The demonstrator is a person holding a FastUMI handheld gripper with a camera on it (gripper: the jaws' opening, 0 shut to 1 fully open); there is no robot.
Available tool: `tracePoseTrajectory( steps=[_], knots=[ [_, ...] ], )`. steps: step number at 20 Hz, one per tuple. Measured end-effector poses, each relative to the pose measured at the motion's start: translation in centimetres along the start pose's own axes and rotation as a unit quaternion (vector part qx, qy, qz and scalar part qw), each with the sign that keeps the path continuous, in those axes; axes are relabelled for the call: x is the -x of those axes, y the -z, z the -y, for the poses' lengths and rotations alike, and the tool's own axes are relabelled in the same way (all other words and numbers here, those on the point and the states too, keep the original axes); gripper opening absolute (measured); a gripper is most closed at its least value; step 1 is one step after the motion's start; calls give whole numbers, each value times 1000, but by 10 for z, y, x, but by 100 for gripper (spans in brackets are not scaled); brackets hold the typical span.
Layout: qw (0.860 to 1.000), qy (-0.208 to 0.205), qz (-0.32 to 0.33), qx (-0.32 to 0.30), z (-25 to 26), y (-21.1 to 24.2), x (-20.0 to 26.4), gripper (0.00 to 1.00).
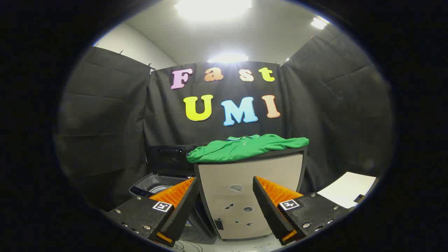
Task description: Put the clothes into the washing machine and then close the washing machine lid.
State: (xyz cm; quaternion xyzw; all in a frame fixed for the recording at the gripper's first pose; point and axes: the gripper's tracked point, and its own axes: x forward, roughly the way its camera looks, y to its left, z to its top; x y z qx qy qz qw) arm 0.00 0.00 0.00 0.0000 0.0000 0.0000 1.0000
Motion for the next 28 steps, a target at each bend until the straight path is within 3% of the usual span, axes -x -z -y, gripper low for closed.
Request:
tracePoseTrajectory(
  steps=[28],
  knots=[
    [1000,0,12,8,-21,-19,3,95]
  ],
)
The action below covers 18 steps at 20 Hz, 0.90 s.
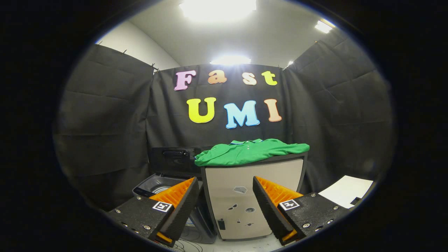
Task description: Put the clothes into the washing machine and then close the washing machine lid.
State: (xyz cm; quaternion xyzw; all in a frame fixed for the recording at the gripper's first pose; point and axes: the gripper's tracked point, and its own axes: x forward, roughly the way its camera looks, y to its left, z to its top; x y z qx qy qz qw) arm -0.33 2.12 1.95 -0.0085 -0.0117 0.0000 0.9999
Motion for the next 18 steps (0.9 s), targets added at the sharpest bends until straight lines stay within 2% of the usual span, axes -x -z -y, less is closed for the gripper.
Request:
tracePoseTrajectory(
  steps=[7,18],
  knots=[
    [1000,-13,17,5,0,-29,-31,95],
    [1000,11,-6,-9,32,-49,-119,95]
  ],
)
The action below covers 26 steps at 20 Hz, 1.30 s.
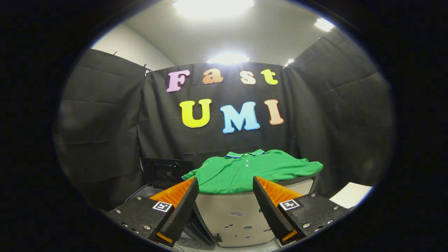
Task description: Put the clothes into the washing machine and then close the washing machine lid.
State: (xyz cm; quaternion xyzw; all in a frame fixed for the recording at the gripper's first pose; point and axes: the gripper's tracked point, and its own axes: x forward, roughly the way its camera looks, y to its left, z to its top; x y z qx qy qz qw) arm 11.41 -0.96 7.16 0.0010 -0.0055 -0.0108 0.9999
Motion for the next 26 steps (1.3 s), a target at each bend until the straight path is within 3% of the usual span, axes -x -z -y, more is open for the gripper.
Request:
tracePoseTrajectory(
  steps=[14,26],
  knots=[
    [998,-18,-58,10,26,-11,-110,95],
    [992,3,-115,47,50,-5,-187,96]
  ],
)
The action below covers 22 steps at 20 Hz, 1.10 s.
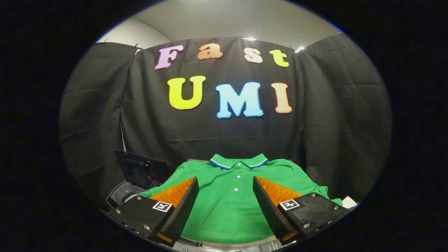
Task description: Put the clothes into the washing machine and then close the washing machine lid.
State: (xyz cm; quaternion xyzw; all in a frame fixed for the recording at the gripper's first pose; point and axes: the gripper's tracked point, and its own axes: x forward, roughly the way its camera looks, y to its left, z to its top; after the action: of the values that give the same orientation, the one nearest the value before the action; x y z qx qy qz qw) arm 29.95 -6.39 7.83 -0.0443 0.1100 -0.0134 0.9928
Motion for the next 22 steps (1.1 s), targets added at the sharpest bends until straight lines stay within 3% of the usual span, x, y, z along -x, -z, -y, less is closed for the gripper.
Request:
tracePoseTrajectory(
  steps=[14,22],
  knots=[
    [990,8,-136,-28,21,31,-77,96],
    [979,14,-205,-16,26,53,-86,96]
  ],
)
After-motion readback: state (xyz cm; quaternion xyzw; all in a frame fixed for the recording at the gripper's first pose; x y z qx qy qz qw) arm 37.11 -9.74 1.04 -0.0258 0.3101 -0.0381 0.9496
